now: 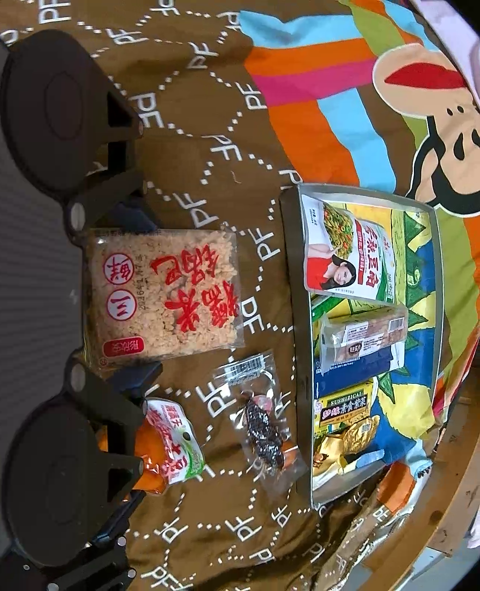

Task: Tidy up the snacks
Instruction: 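Lift the chicken-feet pack and rice-crust pack and carry both over the tray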

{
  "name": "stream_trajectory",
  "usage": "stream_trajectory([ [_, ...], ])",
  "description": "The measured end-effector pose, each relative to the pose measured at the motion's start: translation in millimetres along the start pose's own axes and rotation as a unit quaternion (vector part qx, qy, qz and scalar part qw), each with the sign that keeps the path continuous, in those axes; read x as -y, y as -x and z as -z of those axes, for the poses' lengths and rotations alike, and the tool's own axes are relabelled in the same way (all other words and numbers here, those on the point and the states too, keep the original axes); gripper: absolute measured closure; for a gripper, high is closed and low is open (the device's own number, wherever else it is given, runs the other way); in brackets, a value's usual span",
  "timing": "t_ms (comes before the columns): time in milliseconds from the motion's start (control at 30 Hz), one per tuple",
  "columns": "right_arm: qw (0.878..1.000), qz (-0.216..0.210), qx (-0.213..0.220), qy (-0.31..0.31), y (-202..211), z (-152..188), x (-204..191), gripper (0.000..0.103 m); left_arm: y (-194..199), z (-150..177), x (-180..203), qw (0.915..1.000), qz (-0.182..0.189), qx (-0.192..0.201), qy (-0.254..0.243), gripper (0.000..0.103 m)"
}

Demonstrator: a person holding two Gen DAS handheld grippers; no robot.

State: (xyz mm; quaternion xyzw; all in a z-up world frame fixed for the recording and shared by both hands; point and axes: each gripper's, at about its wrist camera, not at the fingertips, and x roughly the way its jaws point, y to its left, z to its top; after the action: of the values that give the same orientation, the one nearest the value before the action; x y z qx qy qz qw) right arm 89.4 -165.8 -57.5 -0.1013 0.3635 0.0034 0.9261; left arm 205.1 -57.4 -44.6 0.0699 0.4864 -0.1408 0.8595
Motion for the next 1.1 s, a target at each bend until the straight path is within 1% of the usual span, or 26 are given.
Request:
stream_trajectory([
  [167,0.999,0.022,0.028,0.004,15,-1,5,0.054,21,8,-2,0.9996,0.002,0.025,0.017,0.026],
  [433,0.995,0.047,0.084,-0.021,30,-8,22,0.054,49,1,-3,0.9956,-0.004,0.091,0.024,0.026],
  [767,0.987,0.067,0.144,-0.026,37,-22,33,0.054,64,-15,-7,0.9843,-0.024,0.167,0.052,0.026],
  [967,0.985,0.068,0.158,-0.023,27,-37,40,0.054,66,-30,-9,0.9762,-0.041,0.204,0.062,0.026],
  [1100,0.983,0.071,0.171,-0.017,17,-50,45,0.054,61,-44,-10,0.9718,-0.044,0.223,0.064,0.026],
])
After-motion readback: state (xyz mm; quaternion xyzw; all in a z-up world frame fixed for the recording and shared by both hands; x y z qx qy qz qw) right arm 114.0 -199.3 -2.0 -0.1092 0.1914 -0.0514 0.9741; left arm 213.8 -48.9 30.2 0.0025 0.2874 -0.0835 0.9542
